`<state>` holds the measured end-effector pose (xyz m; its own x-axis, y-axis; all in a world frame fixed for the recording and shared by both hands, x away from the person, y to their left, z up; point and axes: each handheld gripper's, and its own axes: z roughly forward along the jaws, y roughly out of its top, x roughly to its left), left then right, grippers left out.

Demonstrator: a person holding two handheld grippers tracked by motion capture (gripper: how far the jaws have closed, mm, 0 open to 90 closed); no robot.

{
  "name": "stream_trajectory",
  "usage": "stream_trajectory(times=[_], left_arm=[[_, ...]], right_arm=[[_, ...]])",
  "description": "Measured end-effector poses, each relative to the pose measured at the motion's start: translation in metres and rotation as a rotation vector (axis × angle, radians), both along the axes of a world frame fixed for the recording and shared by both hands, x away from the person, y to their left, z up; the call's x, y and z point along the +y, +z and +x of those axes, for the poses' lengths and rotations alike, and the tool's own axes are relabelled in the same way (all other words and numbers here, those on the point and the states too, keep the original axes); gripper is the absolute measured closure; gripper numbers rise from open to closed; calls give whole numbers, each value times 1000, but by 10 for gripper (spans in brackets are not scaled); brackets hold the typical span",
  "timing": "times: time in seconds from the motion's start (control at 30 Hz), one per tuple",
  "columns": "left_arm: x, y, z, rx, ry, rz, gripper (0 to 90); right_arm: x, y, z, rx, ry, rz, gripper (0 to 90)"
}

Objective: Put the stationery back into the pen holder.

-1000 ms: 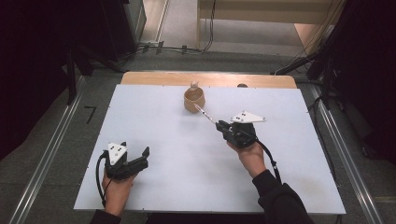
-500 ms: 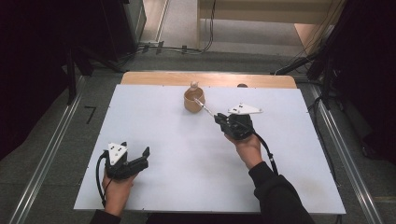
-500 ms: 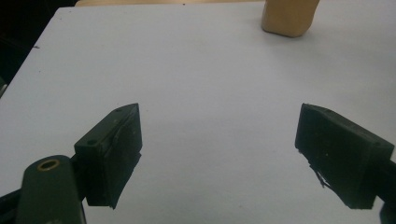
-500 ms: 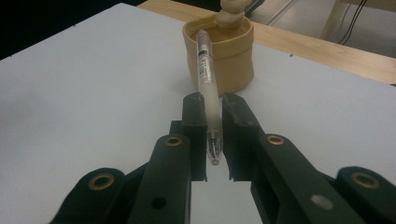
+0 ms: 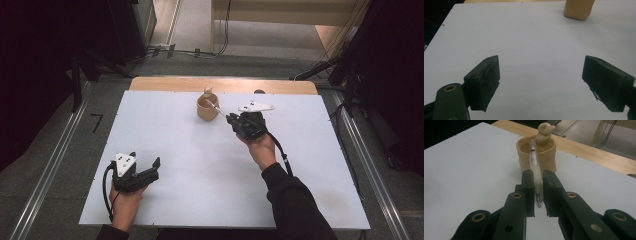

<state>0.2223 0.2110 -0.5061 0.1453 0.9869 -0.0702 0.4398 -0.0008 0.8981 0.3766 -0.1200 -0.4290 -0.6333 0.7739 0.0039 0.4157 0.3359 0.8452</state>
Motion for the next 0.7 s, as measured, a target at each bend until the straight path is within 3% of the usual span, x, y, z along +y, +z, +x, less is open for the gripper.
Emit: stream_trajectory(times=[0.7], left_arm=[[0, 0, 0, -2, -9, 0, 157]], right_arm=[[22, 21, 19, 33, -3, -109, 782]])
